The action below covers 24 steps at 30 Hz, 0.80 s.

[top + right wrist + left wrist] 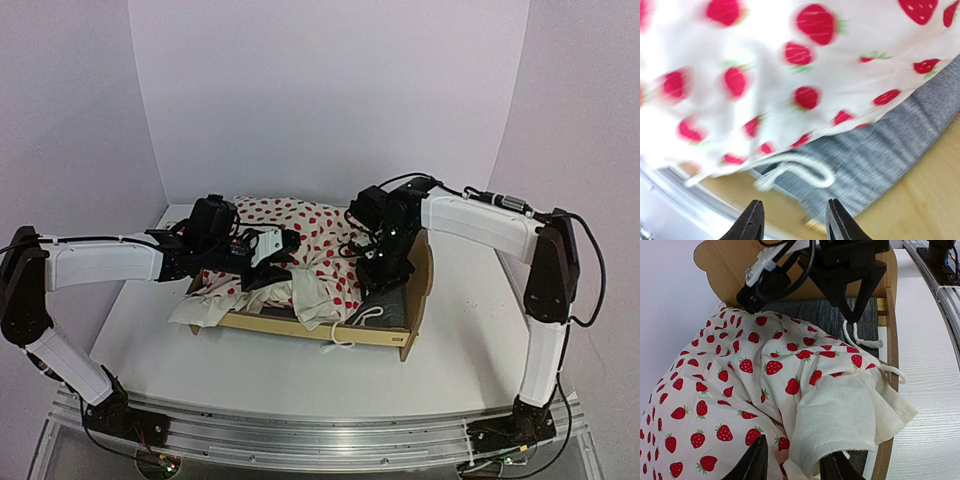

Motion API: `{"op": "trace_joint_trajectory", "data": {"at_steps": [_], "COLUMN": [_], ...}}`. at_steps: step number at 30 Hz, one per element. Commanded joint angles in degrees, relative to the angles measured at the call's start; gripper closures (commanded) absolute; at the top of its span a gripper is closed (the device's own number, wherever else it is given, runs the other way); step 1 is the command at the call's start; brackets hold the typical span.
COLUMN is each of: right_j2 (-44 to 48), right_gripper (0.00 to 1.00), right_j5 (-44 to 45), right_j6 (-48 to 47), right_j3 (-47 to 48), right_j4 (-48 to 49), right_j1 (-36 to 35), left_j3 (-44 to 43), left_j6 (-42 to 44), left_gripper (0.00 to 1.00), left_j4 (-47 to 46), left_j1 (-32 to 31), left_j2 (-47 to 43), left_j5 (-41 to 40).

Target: Set up the pet bed

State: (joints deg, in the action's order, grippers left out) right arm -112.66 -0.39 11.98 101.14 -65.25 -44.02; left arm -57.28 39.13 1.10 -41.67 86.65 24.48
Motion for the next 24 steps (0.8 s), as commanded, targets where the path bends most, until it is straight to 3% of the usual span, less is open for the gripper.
{"op": "trace_joint_trajectory", "data": {"at_steps": [1,7,11,14,19,24], "right_j2": [-5.4,-9.5,-7.9,-4.7,-1.0,-2.9], "right_gripper": [0.55,0.57,0.87,0.97,1.0,1.0], "right_j5": [10.0,2.9,-4.0,-11.0,-20.4,-21.6], "right_j6": [2.2,1.5,1.7,0.4,-0.2,-1.5], "right_j3": [3.3,2.4,-0.9,-3.0,-7.0,-9.6], "right_j4": [-1.6,-1.1,-0.4,-0.4,-1.1,-1.2], "right_j1": [0.4,0.5,0.5,0.5,0.5,0.5], "left_j3": [-0.9,-0.7,-0.4,-0.2,-0.3,-0.5], "left_j6": [0.3,0.1,0.1,0.3,0.3,0.6], "left_gripper": [0.63,0.63,0.63,0.63,0.63,0.63], "left_j4": [-0.3,-0.6,-0.8,-0.9,-0.9,-2.5], "left_j1": [0.3,0.3,0.3,0.3,0.3,0.3], "left_j2": [-1.6,-2.0,-2.0,-2.0,-1.6,-1.4], "left_j5": [0.9,0.9,0.7,0.6,0.7,0.7]}}
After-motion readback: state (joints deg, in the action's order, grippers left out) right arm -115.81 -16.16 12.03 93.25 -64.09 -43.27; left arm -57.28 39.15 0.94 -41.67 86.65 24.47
